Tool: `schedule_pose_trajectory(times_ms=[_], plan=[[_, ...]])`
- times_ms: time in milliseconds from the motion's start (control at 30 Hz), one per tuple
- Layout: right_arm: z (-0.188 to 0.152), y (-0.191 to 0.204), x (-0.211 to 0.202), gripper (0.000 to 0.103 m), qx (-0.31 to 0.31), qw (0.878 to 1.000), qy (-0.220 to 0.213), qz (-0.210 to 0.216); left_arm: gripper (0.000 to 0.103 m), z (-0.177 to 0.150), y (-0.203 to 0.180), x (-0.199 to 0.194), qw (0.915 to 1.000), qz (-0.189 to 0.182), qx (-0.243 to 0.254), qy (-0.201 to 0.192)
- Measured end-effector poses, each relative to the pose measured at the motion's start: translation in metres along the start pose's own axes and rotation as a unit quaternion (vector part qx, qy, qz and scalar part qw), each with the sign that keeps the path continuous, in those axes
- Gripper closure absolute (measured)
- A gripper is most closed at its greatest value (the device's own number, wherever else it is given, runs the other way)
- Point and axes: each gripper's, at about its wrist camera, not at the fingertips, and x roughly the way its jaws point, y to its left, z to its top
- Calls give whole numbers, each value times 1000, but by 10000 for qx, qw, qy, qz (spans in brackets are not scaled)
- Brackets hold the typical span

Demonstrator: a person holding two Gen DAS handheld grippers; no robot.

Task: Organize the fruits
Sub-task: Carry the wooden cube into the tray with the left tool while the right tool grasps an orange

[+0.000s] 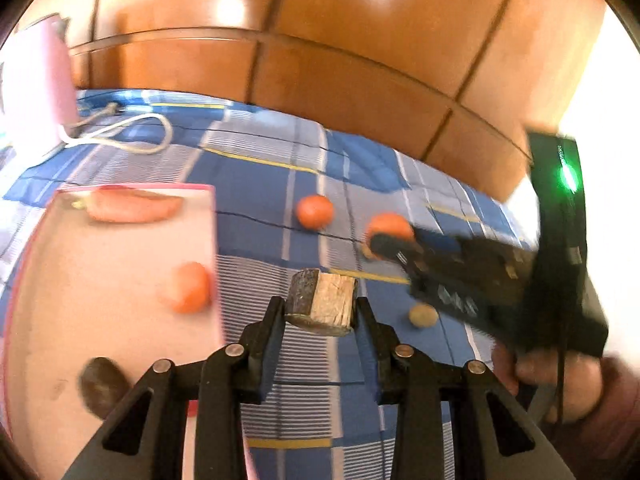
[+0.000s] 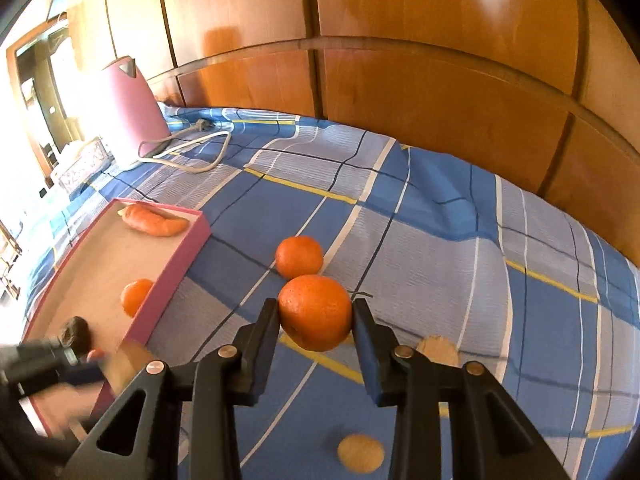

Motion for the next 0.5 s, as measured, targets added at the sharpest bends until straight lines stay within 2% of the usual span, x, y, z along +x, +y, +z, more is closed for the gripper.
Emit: schedule_pose_trajectory(times_ms=[233, 400, 500], plan=[[-20, 18, -19, 66, 77, 9999, -2, 121, 68, 11, 45, -26, 9980, 547, -251, -171], [-36, 31, -28, 66, 100, 9998, 49, 173, 68, 20, 86, -36, 9927, 1039, -545, -269], [-46, 38, -29, 66, 107, 9997, 108, 194, 68, 20, 106, -36, 9897, 1275, -628, -198]])
